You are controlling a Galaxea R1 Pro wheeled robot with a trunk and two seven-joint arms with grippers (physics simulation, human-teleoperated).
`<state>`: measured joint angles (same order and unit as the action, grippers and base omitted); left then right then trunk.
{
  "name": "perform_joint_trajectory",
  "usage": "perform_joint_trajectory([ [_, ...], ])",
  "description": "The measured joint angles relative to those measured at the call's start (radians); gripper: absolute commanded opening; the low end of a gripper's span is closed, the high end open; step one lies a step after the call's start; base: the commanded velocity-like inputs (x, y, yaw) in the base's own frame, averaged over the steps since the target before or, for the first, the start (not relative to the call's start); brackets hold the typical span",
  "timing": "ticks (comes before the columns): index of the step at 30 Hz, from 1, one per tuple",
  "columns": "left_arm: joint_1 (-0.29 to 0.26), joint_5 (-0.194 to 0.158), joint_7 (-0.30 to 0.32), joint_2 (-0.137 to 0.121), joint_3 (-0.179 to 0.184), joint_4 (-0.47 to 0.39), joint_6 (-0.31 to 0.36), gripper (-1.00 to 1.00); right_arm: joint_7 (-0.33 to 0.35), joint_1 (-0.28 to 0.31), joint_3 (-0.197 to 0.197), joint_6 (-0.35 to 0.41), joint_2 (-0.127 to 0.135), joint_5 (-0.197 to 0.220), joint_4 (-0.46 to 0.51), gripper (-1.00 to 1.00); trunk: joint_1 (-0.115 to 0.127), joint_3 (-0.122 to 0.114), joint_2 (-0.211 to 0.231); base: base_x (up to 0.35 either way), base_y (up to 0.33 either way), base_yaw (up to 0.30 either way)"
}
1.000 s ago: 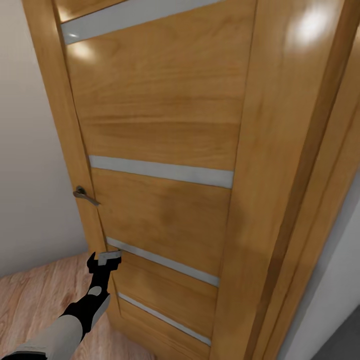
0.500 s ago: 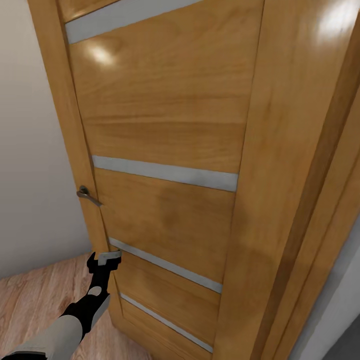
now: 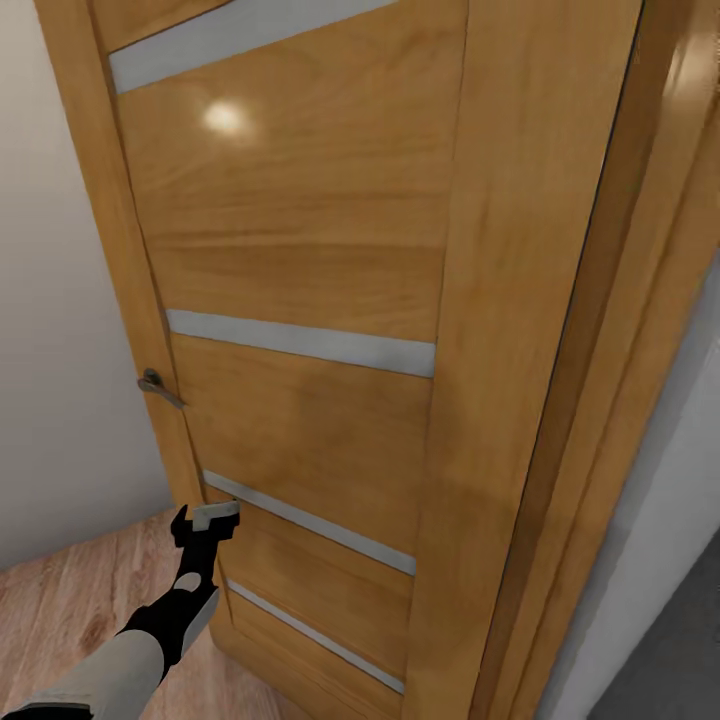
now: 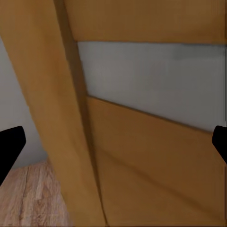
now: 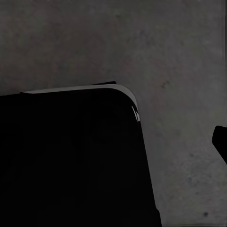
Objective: Move the two storage containers from the living room to the garage. In the garage, place one container on the floor and stack the other container on top of it (either order is fine).
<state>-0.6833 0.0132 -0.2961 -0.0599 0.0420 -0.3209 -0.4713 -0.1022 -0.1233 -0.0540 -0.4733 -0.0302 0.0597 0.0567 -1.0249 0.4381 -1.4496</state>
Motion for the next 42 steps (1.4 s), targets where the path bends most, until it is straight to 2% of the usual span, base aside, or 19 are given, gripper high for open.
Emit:
perform_joint_trajectory([
  [5, 0.0, 0.01, 0.005, 0.002, 0.007, -0.001, 0.005, 1.0, 0.0, 0.0, 0.0, 0.0, 0.0, 0.0, 0.0, 1.0, 0.001, 0.0, 0.0, 0.247, 0.0, -0.025],
  [17, 0.0, 0.007, 0.005, 0.0, 0.005, 0.0, 0.004, 1.0, 0.0, 0.0, -0.001, 0.0, 0.0, 0.0, 0.0, 1.0, 0.0, 0.0, 0.0, 0.156, 0.0, -0.003],
  [30, 0.0, 0.007, 0.005, -0.003, 0.005, 0.0, 0.003, 1.0, -0.001, 0.0, -0.001, 0.0, -0.003, 0.0, -0.001, 1.0, 0.0, 0.0, 0.0, 0.017, 0.0, 0.0],
  [35, 0.0, 0.007, 0.005, -0.003, 0.005, 0.0, 0.003, 1.0, -0.002, 0.0, -0.001, 0.0, -0.017, 0.0, -0.002, 1.0, 0.0, 0.0, 0.0, 0.0, 0.0, 0.0],
  [42, 0.0, 0.002, 0.004, -0.003, 0.004, 0.001, 0.003, 1.0, -0.002, -0.001, 0.0, 0.0, -0.023, -0.001, -0.003, 1.0, 0.0, -0.002, 0.0, 0.0, 0.0, -0.03],
])
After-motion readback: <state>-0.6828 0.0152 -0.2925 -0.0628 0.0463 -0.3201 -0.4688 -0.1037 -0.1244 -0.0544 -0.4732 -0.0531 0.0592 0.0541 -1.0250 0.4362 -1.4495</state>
